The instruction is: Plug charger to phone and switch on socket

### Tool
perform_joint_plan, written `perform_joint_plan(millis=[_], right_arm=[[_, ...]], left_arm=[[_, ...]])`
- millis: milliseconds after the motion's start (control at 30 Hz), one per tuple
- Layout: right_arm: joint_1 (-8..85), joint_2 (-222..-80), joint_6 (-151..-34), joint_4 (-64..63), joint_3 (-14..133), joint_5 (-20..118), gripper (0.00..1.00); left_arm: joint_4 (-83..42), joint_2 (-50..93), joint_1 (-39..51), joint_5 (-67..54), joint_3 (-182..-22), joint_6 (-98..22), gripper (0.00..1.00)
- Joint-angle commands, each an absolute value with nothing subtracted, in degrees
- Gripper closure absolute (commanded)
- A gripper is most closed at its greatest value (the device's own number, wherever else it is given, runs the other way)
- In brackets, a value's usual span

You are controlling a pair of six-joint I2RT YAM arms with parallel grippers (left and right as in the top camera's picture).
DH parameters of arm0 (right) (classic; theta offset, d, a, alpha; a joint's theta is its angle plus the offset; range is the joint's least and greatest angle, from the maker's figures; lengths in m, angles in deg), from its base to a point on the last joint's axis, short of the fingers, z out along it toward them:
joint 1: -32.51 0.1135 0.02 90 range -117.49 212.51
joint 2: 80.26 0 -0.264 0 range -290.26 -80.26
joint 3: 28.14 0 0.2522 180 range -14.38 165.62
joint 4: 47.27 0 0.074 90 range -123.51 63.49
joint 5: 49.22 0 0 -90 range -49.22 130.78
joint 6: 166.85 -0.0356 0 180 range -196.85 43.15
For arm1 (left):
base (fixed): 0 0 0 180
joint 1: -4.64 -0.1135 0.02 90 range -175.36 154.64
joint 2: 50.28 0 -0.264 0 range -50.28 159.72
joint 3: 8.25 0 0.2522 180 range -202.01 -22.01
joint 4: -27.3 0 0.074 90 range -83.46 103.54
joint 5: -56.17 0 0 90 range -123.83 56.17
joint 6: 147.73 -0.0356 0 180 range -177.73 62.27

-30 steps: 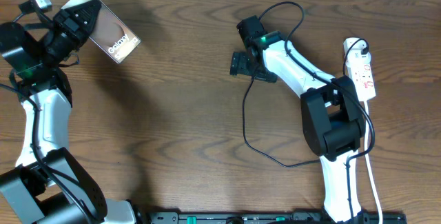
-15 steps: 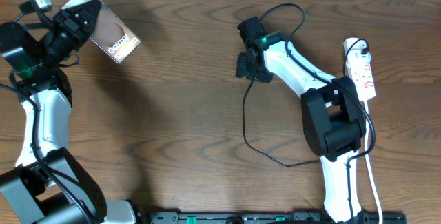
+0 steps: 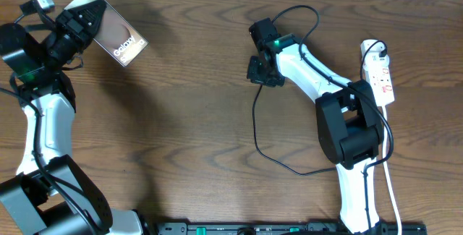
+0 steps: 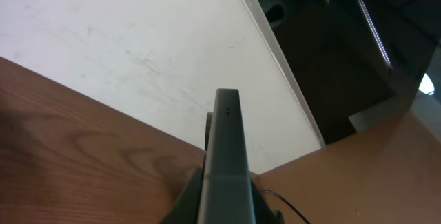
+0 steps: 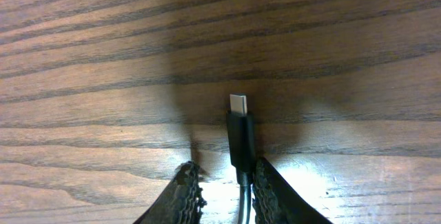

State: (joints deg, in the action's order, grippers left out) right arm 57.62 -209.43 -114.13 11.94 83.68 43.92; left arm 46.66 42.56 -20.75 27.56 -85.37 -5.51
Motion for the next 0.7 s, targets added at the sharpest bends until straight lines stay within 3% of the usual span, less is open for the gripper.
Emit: perform_joint_plan(millis=[0,100,167,500,667], right_arm=[[58.1,-210.7,-114.5,11.9,82.3,43.2,0.69],[58.1,-210.7,-114.5,11.9,82.3,42.5,0.61],[58.1,-210.7,-114.5,11.7,82.3,42.1,0.61],[58.1,-210.7,-114.3,11.2,82.3,41.8,0.98],[58.1,-210.7,-112.9,11.2,82.3,41.8,0.99]], left_arm=[[47.1,41.5,-20.7,28.6,-86.0,-6.2,0.93],[47.1,41.5,-20.7,28.7,-86.0,-6.2,0.93],[47.1,41.5,-20.7,28.7,-86.0,-6.3,0.93],[47.1,41.5,-20.7,28.7,-86.0,-6.2,0.92],[47.1,41.5,-20.7,28.7,-86.0,-6.3,0.93]])
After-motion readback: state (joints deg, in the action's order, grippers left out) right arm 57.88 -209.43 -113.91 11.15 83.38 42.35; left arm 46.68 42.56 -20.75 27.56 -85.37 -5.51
